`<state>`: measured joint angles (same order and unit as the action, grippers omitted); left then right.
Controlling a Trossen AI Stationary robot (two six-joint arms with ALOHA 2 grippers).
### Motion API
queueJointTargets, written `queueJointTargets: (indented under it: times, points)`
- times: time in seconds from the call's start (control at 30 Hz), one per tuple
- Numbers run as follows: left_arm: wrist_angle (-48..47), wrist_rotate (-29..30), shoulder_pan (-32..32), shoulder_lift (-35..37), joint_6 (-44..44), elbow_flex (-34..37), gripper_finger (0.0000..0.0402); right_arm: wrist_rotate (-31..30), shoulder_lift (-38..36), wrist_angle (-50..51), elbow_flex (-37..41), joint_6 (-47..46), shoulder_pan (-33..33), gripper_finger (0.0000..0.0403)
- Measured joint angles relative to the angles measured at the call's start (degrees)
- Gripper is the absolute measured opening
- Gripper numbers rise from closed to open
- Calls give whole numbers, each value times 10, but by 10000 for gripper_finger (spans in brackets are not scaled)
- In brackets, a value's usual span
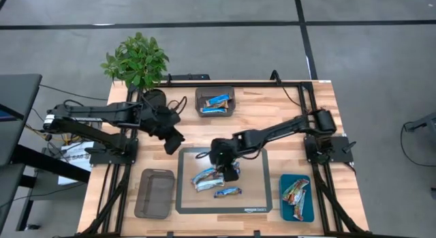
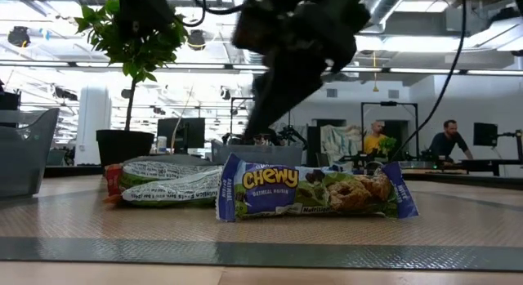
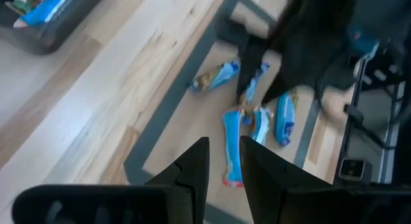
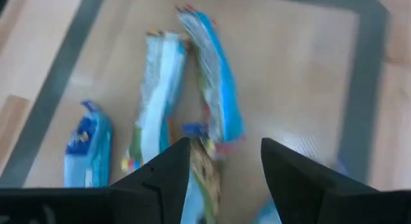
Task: Pick and place Granola Bars by type
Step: Put the red granola bar into the blue bin
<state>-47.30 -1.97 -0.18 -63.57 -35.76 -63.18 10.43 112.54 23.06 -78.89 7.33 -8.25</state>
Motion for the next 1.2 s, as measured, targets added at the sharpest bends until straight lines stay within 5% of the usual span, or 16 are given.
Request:
queueJointTargets:
  times: [0.7, 1.07, 1.2]
  points:
    - [-18, 10, 0, 17, -23, 0, 77, 32, 114, -18, -63, 37, 2, 172]
    - [-18, 13, 0, 17, -26, 0, 77, 36, 109, -19, -65, 33, 18, 31]
    - [-8, 14, 0, 17, -24, 0, 77, 62, 104, 29, -106, 32, 30, 21]
